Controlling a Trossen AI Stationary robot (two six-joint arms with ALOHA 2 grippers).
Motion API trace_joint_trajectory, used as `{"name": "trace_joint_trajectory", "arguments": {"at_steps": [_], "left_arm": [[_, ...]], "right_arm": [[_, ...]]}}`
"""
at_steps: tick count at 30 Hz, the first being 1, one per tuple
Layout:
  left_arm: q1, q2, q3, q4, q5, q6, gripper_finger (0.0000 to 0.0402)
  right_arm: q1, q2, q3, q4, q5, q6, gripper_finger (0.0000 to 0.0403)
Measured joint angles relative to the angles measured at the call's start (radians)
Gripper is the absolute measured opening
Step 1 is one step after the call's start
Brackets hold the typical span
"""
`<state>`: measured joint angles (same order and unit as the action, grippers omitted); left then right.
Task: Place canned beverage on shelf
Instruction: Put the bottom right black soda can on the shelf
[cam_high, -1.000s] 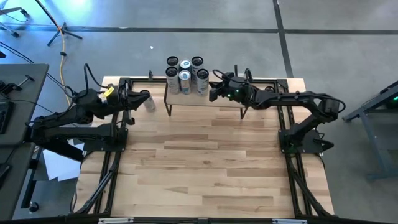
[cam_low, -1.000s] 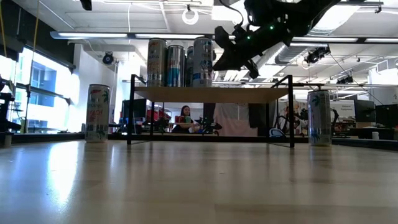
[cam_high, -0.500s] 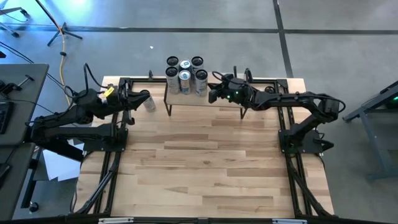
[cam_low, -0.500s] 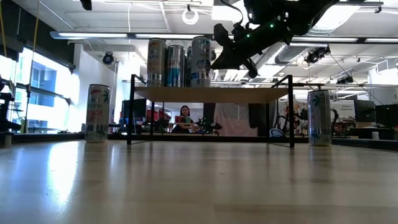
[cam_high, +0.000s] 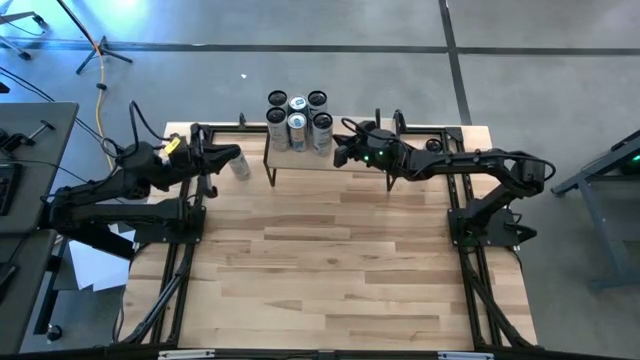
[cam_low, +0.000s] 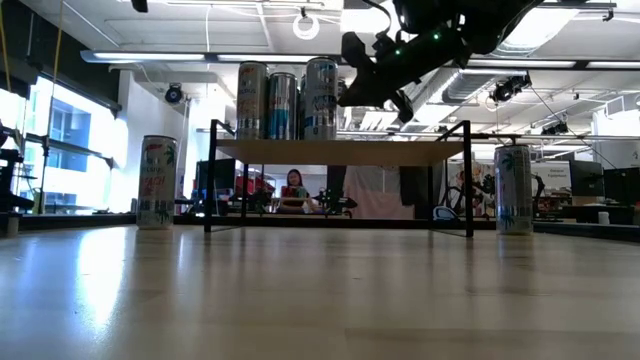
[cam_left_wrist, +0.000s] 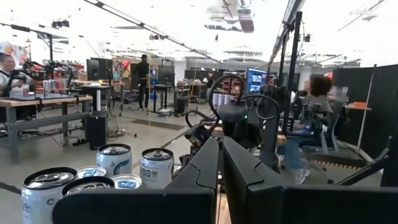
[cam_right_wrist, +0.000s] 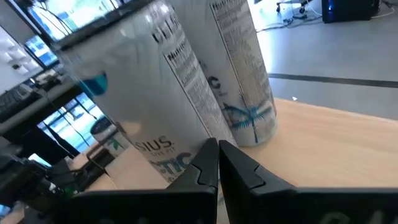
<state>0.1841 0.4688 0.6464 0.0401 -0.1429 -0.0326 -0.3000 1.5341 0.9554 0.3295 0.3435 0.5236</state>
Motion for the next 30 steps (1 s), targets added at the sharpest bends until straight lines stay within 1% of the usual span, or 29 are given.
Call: {"name": "trace_joint_trajectory", "arguments": {"at_steps": [7, 12, 30], "left_arm": [[0.000, 0.027, 0.000, 0.035, 0.002, 0.010, 0.0000], [0.000, 0.033, 0.000, 0.034, 0.002, 0.009, 0.0000], [0.000, 0.032, 0.000, 0.037, -0.001, 0.037, 0.0000]], "right_arm": [[0.007, 0.035, 0.000, 0.077, -0.008, 0.027, 0.0000], [0.027, 0.052, 0.000, 0.071, -0.001, 0.037, 0.0000], [0.026, 0.052, 0.000, 0.121, 0.024, 0.063, 0.0000]]}}
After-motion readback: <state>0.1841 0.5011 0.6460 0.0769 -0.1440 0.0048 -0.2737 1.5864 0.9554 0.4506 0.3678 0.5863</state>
